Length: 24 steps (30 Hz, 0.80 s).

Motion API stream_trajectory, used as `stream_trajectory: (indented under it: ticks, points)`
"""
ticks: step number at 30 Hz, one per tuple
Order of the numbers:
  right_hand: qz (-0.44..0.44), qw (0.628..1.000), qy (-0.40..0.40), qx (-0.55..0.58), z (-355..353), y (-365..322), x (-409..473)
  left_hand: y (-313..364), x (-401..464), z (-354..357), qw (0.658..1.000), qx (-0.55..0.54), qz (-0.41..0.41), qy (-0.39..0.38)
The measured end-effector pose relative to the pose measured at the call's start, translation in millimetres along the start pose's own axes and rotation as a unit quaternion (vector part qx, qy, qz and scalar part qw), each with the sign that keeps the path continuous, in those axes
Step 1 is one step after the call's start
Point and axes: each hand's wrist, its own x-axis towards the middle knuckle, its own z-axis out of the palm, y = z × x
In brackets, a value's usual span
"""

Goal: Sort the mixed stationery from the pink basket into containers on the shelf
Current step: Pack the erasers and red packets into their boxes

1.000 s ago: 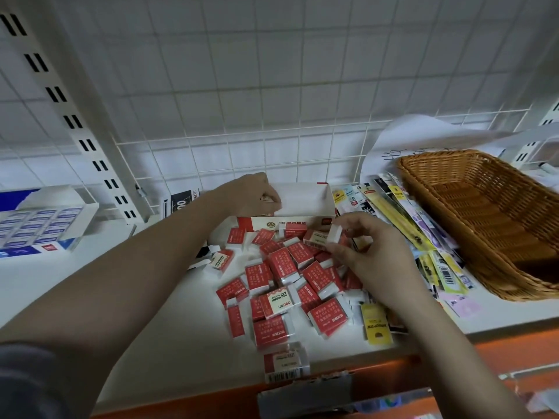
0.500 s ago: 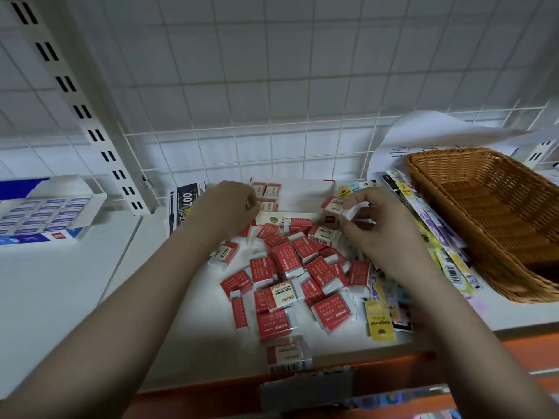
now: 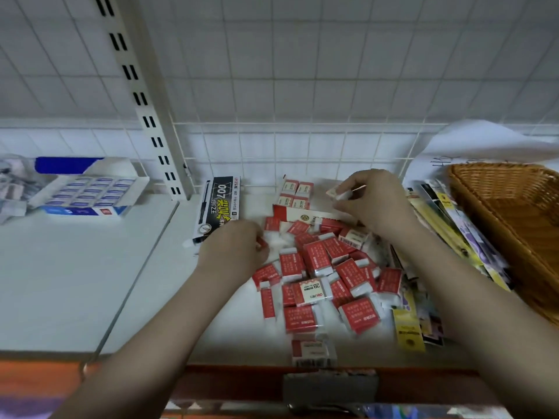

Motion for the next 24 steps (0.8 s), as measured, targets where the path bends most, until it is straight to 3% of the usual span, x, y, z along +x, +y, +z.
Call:
stream_trajectory:
  ticks: [6,12,17,22,24]
  points:
    - [0.027,0.996,-0.066,-0.061,30.0,3.1,40.4,-11.5,-13.8,-6.1,0.974,-0.214,-0.012,0.076]
    - [0.030,0.995,-0.058,-0.070,44.4,8.4,49.1,-27.0,-15.5,-3.8,0.921,-0.387,-0.034,0.032]
    - [0.047,0.987,-0.099,-0.115,45.4,10.1,51.8,-30.3,-16.4,-1.9,0.892,-0.445,-0.074,0.022]
    - [0.044,0.985,-0.112,-0.128,46.1,12.1,52.0,-27.7,-18.4,-3.5,0.829,-0.549,-0.108,-0.006]
    - [0.045,0.984,-0.118,-0.126,45.6,10.0,53.2,-27.6,-18.7,-3.9,0.825,-0.555,-0.104,-0.014]
